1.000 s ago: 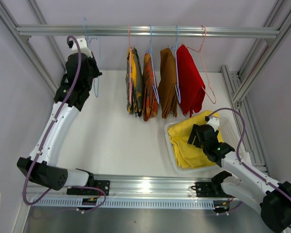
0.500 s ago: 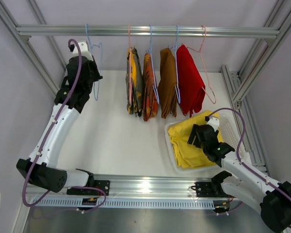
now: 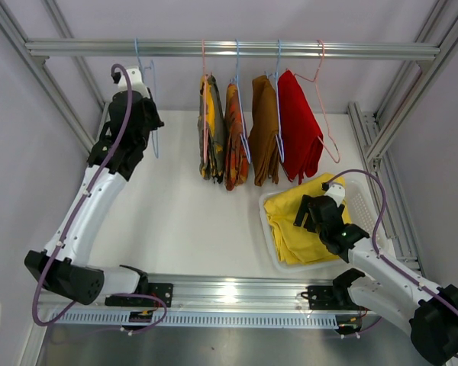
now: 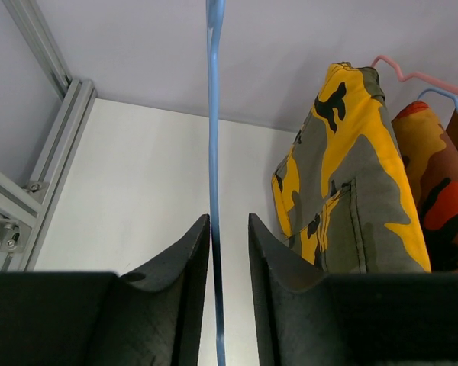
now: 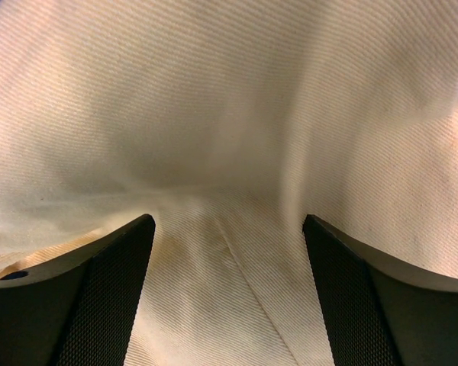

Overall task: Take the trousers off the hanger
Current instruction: Place the hanger at the clothesline.

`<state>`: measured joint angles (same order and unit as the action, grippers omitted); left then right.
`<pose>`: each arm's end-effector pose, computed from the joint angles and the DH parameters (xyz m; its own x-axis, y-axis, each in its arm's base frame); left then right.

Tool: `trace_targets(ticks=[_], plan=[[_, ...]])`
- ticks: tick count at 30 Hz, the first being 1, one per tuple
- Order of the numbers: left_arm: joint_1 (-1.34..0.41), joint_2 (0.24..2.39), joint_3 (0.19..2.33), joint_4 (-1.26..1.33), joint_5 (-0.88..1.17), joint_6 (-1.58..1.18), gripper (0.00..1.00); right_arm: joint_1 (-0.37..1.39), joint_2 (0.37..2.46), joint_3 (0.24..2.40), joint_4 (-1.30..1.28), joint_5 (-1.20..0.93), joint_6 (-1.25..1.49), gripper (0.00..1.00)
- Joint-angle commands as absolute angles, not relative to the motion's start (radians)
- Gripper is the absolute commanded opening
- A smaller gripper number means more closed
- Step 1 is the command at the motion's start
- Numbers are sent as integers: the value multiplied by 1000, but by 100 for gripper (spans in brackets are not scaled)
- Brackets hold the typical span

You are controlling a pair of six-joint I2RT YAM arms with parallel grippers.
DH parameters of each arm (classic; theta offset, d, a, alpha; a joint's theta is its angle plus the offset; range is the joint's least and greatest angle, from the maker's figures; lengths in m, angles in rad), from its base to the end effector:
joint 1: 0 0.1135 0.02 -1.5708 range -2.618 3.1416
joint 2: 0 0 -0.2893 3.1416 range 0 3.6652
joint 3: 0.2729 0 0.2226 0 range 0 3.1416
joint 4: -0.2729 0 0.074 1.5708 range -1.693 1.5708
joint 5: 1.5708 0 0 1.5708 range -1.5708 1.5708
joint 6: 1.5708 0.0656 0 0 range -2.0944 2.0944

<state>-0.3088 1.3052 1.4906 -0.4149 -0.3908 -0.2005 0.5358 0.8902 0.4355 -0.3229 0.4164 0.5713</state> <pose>0.2694 -0.0597 0.4605 -0.1980 -0.1301 -0.9715 -0.1141 0.9875 -0.1090 0.1446 0.0550 0.2041 -0.6259 0.2035 -0.7529 0.1419 0.9790 0.1466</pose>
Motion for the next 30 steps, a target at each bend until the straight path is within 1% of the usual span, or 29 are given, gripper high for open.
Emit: trace_targets(ticks=[1, 2, 8, 12, 18, 24, 27, 28, 30], plan=[[-331, 1256, 1493, -408, -442, -183, 31, 538, 885, 454, -313, 416, 566, 84], [-334, 1252, 1494, -407, -451, -178, 34, 540, 882, 454, -311, 413, 565, 85], [-345, 1226, 1517, -429, -460, -172, 41, 541, 879, 453, -313, 411, 565, 90], [-356, 1189, 1532, -437, -491, -163, 42, 540, 876, 449, -313, 413, 568, 91], [-396, 1123, 1555, -422, -358, -184, 42, 541, 882, 451, -313, 416, 568, 92], [-436, 1120, 1562, -382, -200, -222, 44, 542, 887, 453, -313, 417, 568, 93], [-437, 1150, 1559, -356, -95, -250, 50, 543, 891, 454, -310, 416, 568, 93], [-437, 1160, 1560, -347, -71, -252, 55, 542, 891, 454, -310, 417, 566, 93], [-440, 1186, 1560, -316, -22, -267, 58, 542, 891, 454, -311, 417, 566, 94]])
